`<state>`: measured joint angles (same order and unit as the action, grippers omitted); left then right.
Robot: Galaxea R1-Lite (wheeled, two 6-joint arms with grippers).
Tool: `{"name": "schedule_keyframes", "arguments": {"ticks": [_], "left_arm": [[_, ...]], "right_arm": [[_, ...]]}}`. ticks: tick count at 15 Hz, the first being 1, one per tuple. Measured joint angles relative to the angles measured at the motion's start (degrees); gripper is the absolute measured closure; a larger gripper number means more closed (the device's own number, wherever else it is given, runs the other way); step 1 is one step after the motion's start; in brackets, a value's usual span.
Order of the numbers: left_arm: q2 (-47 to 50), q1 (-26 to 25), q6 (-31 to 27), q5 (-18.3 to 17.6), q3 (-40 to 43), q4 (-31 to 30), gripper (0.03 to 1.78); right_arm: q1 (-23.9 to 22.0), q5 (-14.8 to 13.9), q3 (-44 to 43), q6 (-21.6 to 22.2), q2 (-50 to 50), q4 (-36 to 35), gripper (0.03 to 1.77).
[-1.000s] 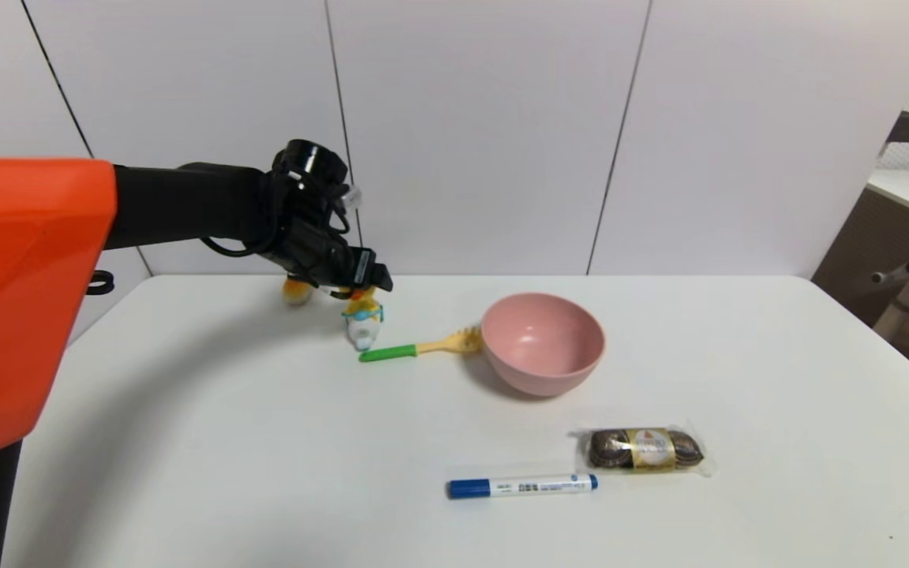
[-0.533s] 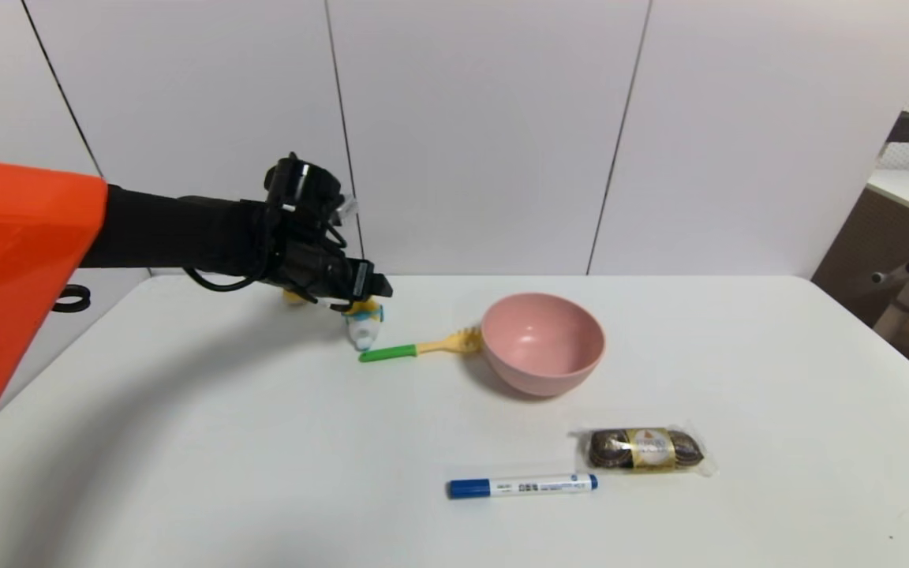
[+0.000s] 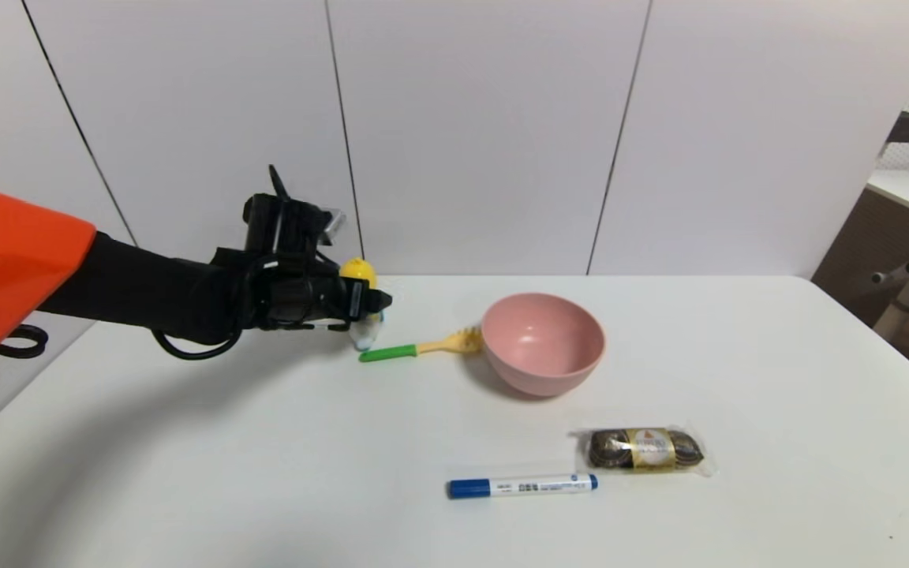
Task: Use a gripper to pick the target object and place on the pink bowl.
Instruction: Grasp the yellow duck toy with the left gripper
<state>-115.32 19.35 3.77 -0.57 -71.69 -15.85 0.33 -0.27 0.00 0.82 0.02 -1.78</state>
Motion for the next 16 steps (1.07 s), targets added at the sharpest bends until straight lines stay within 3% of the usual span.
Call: {"name": "schedule_keyframes", "arguments": {"ticks": [10,16], "left_arm": [[2.2,1.0,0.1,0.0,18.7,-28.3,0.12],[-0.7,1.0,0.0,0.0,23.5,-44.3,0.12]], "right_arm": [[0.0,0.0,0.0,0.0,0.0,0.0,0.09],[0.0,0.0,0.0,0.0,0.0,0.0,0.09]]}}
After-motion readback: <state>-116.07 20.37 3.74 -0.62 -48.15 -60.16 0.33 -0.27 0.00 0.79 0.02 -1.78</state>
